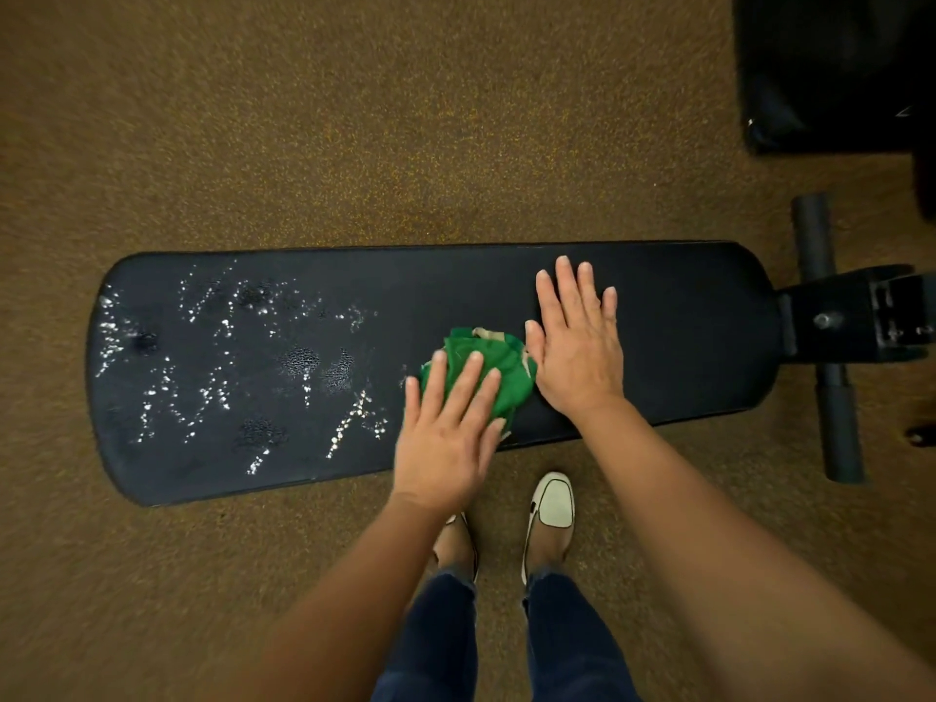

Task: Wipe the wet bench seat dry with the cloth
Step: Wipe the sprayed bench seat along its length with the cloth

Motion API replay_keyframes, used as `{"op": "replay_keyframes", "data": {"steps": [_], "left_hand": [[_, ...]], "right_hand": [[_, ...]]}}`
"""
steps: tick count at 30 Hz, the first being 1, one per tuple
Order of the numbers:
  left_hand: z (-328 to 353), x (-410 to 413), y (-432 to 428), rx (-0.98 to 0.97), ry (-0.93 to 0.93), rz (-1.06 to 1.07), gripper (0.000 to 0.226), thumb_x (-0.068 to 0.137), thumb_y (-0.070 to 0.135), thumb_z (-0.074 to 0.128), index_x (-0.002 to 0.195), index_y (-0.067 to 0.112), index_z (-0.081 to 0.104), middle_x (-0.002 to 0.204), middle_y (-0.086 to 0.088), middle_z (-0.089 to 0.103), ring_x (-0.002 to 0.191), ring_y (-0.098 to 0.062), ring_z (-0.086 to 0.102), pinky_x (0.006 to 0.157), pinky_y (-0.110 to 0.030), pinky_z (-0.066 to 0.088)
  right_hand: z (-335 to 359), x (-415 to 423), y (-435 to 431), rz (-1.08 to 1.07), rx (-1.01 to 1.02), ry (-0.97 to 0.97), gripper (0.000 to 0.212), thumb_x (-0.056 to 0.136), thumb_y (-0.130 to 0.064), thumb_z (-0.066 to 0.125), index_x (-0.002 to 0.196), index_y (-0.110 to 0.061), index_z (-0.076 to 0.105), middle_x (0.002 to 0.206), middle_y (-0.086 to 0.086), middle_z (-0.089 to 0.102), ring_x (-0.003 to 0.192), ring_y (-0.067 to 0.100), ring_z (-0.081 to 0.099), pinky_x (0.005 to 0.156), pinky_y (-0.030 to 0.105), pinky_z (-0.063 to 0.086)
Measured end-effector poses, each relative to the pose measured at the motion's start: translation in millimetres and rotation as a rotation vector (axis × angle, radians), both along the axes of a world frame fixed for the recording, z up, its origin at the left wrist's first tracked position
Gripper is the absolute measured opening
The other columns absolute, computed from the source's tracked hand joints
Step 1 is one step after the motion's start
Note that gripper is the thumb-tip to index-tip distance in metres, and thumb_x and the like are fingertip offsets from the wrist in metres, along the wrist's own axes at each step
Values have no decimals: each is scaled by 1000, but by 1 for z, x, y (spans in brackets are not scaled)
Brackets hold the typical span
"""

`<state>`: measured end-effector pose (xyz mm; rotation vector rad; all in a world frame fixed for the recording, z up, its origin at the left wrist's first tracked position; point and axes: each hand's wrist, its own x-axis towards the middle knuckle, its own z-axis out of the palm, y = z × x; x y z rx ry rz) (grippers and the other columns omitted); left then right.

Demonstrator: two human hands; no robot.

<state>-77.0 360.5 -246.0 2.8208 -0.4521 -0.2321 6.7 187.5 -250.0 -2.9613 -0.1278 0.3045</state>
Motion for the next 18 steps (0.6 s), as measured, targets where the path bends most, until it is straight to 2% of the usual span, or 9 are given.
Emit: {"op": "replay_keyframes", "data": {"steps": [2,6,7,9,11,13,15,18], "left_hand": [[-5,13,12,53,-56,37,53,97,43,35,144,20,37,154,-4,30,144,-37,13,112,-60,14],[-6,44,-7,30,-37,448,52,96,39,37,143,15,40,153,-8,32,143,-42,12,112,-59,7],[-4,41,-20,6,-16,448,52,97,38,36,143,15,40,154,-8,30,143,-43,11,112,-59,7],[0,16,-39,11,15,261,51,97,38,34,144,17,38,154,-7,29,143,-41,10,113,-60,11],[1,-7,-28,60,23,76,52,98,40,32,145,19,36,155,-5,29,144,-38,11,112,-60,16],[-2,-1,-1,118,-12,-2,52,97,42,30,145,20,35,154,-3,30,144,-37,12,111,-59,16],[-5,16,15,156,-39,78,53,97,42,30,145,19,36,154,-4,30,144,-38,12,111,-59,12],[-3,35,-10,129,-2,409,54,97,38,33,146,16,34,155,-7,27,143,-42,7,113,-58,4]], "right_hand": [[0,-5,-6,9,7,-2,59,99,-39,23,152,-13,21,161,10,12,148,29,5,118,48,2],[-1,-16,-17,20,14,-19,58,99,-39,26,151,-13,25,160,10,16,148,30,9,117,49,5],[-1,-15,-17,18,21,-24,58,99,-38,27,151,-12,26,159,11,18,147,30,10,117,49,6],[-2,-15,-17,16,38,-31,58,98,-37,28,150,-12,28,159,11,19,147,31,11,117,50,8],[-2,-15,-19,27,45,-38,57,99,-37,28,150,-11,27,159,11,19,147,31,11,118,50,8],[-2,-15,-21,36,45,-39,58,99,-38,27,150,-11,27,159,11,18,147,30,10,118,49,6],[-3,-16,-21,43,34,-43,58,99,-38,28,150,-11,26,159,11,18,147,30,9,118,48,6],[-4,-17,-19,36,12,-41,58,99,-38,27,151,-11,25,159,12,18,148,30,9,118,49,6]]}}
